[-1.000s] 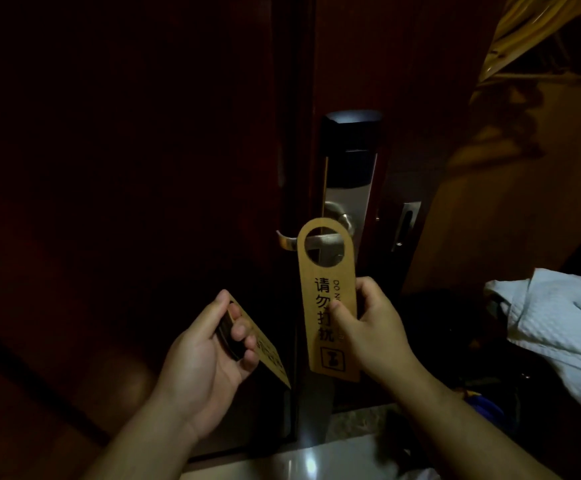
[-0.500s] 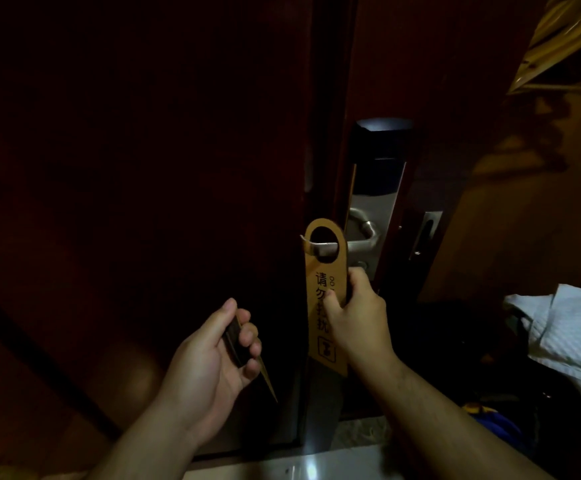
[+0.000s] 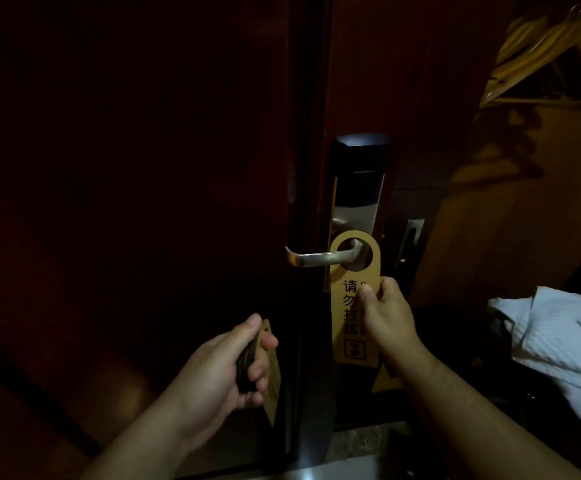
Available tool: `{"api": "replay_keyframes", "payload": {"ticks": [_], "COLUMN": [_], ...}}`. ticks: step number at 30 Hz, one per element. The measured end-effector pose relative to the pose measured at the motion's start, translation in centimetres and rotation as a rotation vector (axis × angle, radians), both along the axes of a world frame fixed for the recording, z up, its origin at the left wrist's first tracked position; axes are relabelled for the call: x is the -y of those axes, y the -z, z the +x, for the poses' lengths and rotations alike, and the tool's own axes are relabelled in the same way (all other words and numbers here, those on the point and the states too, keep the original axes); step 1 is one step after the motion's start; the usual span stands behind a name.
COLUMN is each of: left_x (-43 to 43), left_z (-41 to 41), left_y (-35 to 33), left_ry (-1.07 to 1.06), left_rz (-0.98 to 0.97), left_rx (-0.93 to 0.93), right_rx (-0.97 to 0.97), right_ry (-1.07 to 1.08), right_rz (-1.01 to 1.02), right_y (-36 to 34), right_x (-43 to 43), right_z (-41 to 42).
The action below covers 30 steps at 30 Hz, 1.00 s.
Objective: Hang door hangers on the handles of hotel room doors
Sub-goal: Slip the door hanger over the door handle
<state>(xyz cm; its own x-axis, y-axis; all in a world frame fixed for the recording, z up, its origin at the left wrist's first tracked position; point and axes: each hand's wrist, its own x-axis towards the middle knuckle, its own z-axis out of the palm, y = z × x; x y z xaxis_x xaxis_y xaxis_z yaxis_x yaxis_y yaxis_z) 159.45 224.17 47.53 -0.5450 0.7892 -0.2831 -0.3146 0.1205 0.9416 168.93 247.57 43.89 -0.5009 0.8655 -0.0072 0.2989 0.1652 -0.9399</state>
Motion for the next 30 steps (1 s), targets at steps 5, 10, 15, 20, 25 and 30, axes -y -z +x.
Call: {"api": "replay_keyframes", "payload": {"ticks": [5,10,15,20,25,30], "left_x": [-1.2,-2.0,-2.5,-3.0,-3.5,-3.4], "left_z": [-0.1,-0.9,-1.1,-1.2,-0.1,-0.1], "left_y": [-0.4,-1.1,-2.2,-2.3,-2.6,-3.0], "left_ry": [0.086,0.054,0.097,0.221,0.161,0.239], "left_rz": [-0.214,-0.241,-0.297,-0.511,-0.587,-0.261], "left_rx": [-0.435,-0.796,-0.985,-1.111,-1.051,-0.493], "right_rx": [-0.006,-0.021,-0.027,-0.079,-0.168,-0.237], "right_ry": [-0.01,-0.022,-0.01,0.047,0.006,-0.038], "right_rz": [-0.023,-0.02,0.013,0.032,0.017,0.025], "right_y": [-0.2,-0.4,-0.7,-0.8,-1.0,-2.3], "right_x": [-0.7,-1.2,-1.8,-2.0,-1.8,-1.4], "right_z": [0.7,1.0,1.7,2.3,2.7,3.1]}}
